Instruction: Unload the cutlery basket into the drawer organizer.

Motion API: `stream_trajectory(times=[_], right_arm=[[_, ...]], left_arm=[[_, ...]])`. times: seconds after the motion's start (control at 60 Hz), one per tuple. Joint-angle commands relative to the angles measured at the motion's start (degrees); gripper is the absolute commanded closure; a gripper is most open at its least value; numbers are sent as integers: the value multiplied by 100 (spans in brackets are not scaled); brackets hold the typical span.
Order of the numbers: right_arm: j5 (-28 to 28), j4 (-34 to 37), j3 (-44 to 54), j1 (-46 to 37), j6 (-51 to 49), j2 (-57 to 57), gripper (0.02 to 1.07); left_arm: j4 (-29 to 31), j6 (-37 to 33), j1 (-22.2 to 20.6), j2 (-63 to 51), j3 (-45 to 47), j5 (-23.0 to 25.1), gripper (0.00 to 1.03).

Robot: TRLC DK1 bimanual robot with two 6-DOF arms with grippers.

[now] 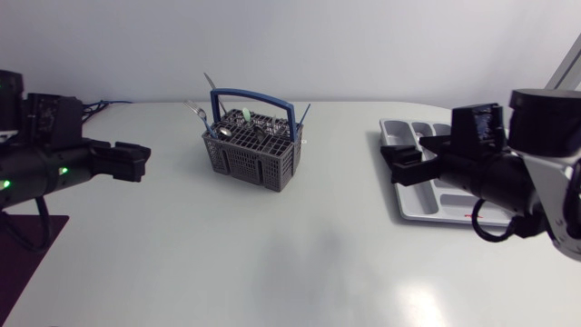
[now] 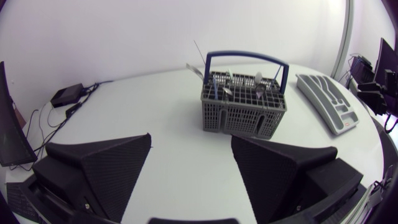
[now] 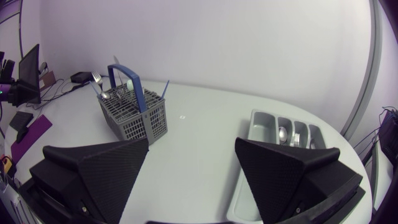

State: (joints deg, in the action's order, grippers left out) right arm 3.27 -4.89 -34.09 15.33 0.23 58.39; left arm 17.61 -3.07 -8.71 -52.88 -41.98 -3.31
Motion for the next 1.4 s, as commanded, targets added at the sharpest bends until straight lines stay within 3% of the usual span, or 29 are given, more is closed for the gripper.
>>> stream_trajectory(times=[0.0,0.183,0.3,0.483,0.6,0.7,0.767,0.883,0.967,1.017,1.05,1.1,1.383], right_arm=[[69,374,-520,101,126,559,7],[596,726,-1223,172,91,1535,7],[1308,981,-1803,110,47,2379,7],[1326,1587,-2963,286,-999,3451,7],[1299,2378,-3957,523,-1324,4101,7],[1255,1780,-3974,717,-1983,4286,7],[1255,1315,-4132,796,-2176,4506,17],[1633,1675,-5029,778,-2238,5138,22],[1642,1684,-5451,796,-2291,5464,34],[1668,1657,-5635,796,-2299,5622,46],[1642,1693,-5864,813,-2299,5806,61],[1642,1833,-6066,822,-2317,5982,71],[1941,1965,-5829,822,-2519,5894,94]], left_arm=[[366,-220,-8,-759,-619,164,10],[639,-633,27,-1585,-1225,683,10],[639,-941,54,-1954,-1366,1061,10],[366,-1231,484,-2235,-1348,2159,10],[366,-1486,625,-2385,-1339,2344,10],[358,-1785,625,-2323,-1252,2423,10],[358,-1908,625,-2253,-1234,2511,10],[358,-2004,669,-2191,-1216,2687,10],[331,-2101,695,-2156,-1172,2739,10],[305,-2110,695,-2138,-1155,2766,10],[287,-2119,704,-2130,-1155,2792,10],[270,-2119,713,-2130,-1146,2818,10],[261,-2136,730,-2015,-1023,2889,10]])
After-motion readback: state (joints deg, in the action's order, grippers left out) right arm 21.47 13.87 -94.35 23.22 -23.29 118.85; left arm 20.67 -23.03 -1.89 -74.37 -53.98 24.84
